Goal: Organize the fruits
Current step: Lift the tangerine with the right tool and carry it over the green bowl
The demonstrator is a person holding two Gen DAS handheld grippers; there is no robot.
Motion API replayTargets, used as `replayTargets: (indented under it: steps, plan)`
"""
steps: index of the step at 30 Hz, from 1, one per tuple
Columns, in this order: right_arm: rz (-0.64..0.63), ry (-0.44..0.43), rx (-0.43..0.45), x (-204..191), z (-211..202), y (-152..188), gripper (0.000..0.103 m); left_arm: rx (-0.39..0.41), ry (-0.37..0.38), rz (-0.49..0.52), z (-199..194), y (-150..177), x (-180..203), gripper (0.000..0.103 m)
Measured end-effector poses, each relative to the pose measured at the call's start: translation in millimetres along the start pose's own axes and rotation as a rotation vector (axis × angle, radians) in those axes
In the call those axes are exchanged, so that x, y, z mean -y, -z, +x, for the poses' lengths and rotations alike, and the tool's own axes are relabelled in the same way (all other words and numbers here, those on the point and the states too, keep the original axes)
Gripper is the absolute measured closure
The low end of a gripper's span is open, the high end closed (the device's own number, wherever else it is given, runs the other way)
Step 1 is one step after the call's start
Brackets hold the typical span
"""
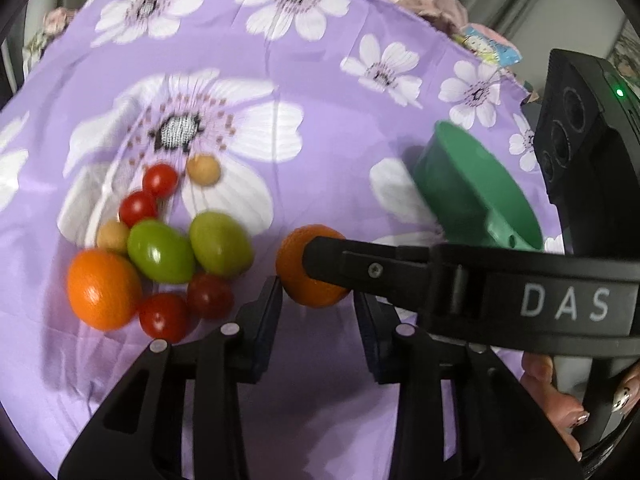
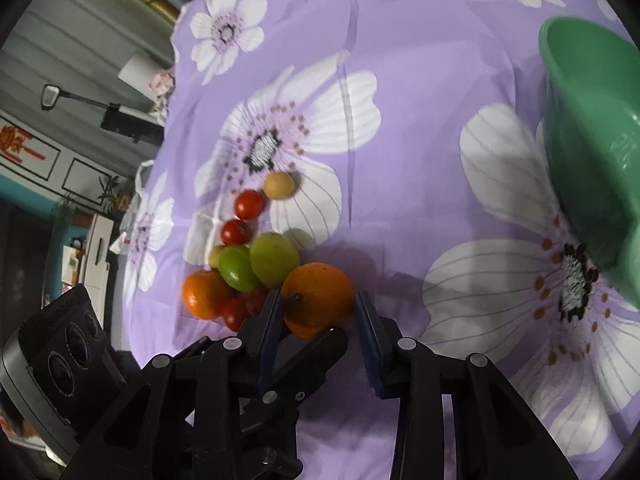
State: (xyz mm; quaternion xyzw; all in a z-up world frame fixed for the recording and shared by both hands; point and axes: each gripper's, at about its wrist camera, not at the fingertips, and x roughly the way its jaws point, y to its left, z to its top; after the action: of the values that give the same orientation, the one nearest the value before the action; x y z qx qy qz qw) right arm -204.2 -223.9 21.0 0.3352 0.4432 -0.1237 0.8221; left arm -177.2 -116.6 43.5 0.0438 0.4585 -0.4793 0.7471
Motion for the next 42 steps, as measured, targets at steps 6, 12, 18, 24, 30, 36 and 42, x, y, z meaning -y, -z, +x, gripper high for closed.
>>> replayTargets:
  steps: [6,12,18,24,30,36,42]
  plan:
    - [-0.034,-0.006,0.115,-6.1,-38.7,-2.8,0.064,0.098,-0.007,0.081,-19.7,-13.8,31.0,0.067]
    - [-0.006,-0.017,0.218,6.4,-75.5,-5.3,0.064,0.17,0.024,0.156,-25.8,-30.8,61.9,0.068]
    - [0.055,0.0,0.302,30.4,-103.4,-8.7,0.064,0.181,0.054,0.229,-15.4,-42.6,95.8,0.069]
    - [0.134,0.005,0.363,62.1,-128.4,-11.2,0.064,0.172,0.107,0.293,0.3,-52.1,128.2,0.069]
    - [0.193,0.032,0.414,86.3,-145.1,-12.7,0.064,0.155,0.161,0.334,18.6,-57.9,152.3,0.069]
    - [0.249,0.078,0.429,108.2,-150.1,-13.6,0.064,0.119,0.208,0.348,39.3,-61.0,164.3,0.069]
    - [0.287,0.121,0.405,123.0,-144.0,-15.5,0.064,0.061,0.236,0.322,58.7,-61.0,164.8,0.069]
